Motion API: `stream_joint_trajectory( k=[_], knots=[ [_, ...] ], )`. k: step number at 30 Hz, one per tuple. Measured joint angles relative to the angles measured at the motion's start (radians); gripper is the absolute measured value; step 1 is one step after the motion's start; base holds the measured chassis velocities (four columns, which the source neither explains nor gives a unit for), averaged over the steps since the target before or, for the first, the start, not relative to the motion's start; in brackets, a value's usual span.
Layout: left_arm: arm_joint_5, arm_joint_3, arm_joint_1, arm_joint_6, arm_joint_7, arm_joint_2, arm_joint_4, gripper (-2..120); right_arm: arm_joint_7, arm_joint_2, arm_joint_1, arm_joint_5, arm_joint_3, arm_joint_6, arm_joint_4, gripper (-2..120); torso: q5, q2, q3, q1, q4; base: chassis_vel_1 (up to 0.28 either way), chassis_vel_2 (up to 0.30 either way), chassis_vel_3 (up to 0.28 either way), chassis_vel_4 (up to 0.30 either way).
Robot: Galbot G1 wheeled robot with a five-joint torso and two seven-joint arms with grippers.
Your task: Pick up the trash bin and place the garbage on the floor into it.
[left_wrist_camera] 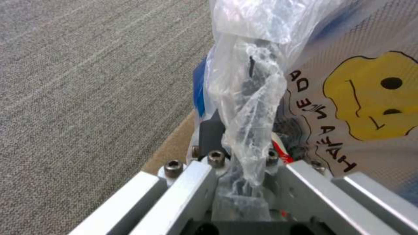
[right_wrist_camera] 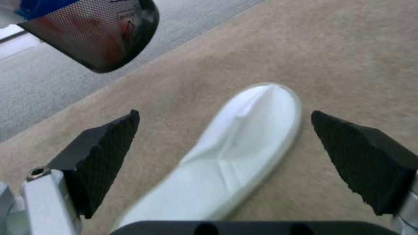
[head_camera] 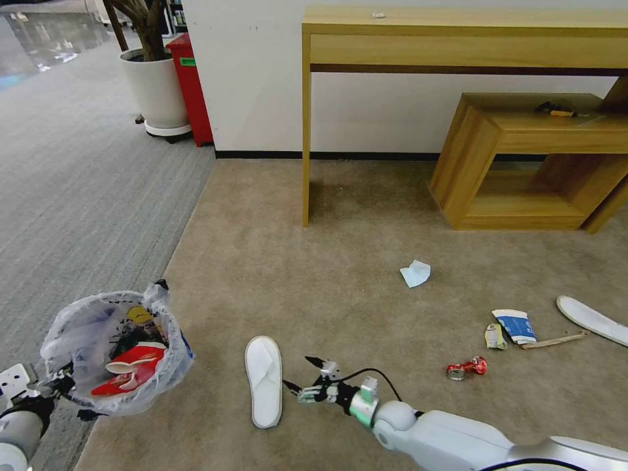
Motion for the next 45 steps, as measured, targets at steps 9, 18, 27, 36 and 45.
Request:
stream_joint_trajectory(
  k=[9,18,27,36,45],
  knots=[
    [-0.006,0.003,0.007,0.003,-0.006,-0.001,-0.026,0,0.0,0.055,0.0,0.0,0.003,-0.004,-0.054,99,0.0,0.0,0.0,0.0,0.0,0.0,0.0,0.0,0.0],
    [-0.022,0.001,0.019,0.007,-0.012,0.0,-0.067,0,0.001,0.089,0.005,0.007,0.007,-0.017,-0.12,98,0.0001,0.0,0.0,0.0,0.0,0.0,0.0,0.0,0.0],
    [-0.03,0.0,0.026,0.01,-0.015,-0.002,-0.095,0,-0.008,0.122,0.012,0.009,0.011,-0.026,-0.208,98,0.0001,0.0,0.0,0.0,-0.0001,0.0,0.0,0.0,0.0],
    [-0.031,-0.004,0.034,0.01,-0.016,-0.004,-0.104,0,-0.017,0.15,0.022,0.009,0.009,-0.03,-0.257,98,0.0001,0.0,0.0,0.0,0.0,0.0,0.0,0.0,0.0],
    [-0.03,-0.004,0.035,0.01,-0.015,-0.006,-0.105,0,-0.017,0.17,0.03,0.009,-0.004,-0.031,-0.264,97,0.0001,0.0,0.0,0.0,0.0,0.0,0.0,0.0,0.0]
  ],
)
